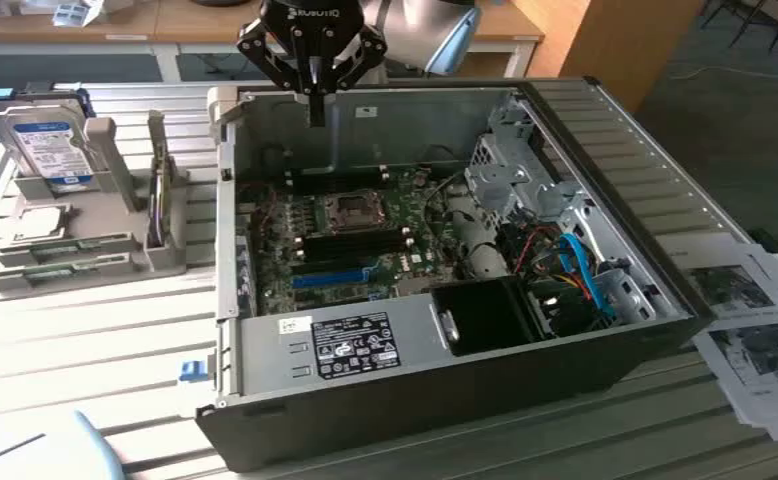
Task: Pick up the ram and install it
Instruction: 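Reach for the ram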
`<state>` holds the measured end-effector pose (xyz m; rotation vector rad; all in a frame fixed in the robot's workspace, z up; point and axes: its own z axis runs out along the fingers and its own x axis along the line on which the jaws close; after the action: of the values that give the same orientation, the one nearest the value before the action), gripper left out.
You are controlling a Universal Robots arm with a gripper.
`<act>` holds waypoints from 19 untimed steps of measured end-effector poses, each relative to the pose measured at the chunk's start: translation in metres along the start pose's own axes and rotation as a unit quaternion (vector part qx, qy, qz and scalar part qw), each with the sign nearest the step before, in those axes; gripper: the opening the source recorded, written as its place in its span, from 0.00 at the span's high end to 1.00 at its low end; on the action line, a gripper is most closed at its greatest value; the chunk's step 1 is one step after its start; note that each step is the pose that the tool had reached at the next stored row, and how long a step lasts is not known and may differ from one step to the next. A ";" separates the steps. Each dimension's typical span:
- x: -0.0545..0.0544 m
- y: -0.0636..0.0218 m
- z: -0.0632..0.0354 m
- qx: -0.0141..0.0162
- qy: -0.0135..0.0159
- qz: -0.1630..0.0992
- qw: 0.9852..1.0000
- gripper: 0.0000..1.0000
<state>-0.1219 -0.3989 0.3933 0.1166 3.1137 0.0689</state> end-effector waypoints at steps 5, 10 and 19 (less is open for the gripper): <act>0.000 0.0000 0.0000 0.000 0.000 0.000 1.000 0.91; 0.002 -0.0001 -0.0001 0.000 0.000 0.000 1.000 0.91; 0.010 -0.0007 -0.0003 0.000 0.000 0.000 1.000 0.91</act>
<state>-0.1316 -0.3988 0.3933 0.1167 3.1137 0.0688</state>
